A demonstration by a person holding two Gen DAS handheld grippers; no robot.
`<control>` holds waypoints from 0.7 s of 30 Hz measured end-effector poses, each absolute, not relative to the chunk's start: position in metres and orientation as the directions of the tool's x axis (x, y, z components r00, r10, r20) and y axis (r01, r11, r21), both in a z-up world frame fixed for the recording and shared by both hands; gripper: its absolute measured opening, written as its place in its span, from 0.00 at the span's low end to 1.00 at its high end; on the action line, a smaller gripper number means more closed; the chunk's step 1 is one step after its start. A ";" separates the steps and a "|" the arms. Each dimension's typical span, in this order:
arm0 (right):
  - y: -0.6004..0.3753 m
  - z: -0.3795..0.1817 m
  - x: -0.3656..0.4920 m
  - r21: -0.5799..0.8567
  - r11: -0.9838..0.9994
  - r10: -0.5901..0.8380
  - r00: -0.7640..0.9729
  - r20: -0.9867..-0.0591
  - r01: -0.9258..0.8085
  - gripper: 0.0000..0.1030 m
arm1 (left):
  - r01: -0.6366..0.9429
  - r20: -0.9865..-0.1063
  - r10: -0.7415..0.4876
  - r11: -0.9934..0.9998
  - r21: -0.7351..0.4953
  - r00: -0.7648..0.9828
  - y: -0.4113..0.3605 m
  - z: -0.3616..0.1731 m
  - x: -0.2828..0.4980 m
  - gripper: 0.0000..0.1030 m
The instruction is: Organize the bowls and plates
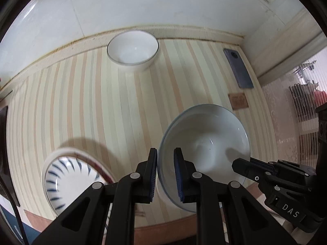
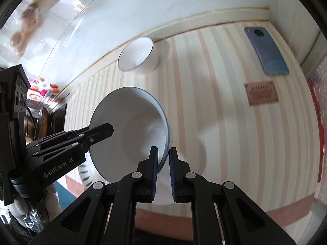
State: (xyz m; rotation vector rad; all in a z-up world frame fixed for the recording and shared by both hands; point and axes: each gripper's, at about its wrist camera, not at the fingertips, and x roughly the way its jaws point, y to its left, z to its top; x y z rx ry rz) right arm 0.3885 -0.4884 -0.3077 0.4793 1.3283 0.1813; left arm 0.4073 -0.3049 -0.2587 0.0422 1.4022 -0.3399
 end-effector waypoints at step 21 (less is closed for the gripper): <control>-0.479 -0.362 0.350 0.425 0.883 0.405 0.135 -0.904 0.199 0.12 | 0.297 -0.995 -0.094 0.952 -0.080 0.035 -0.318 -0.311 0.380 0.14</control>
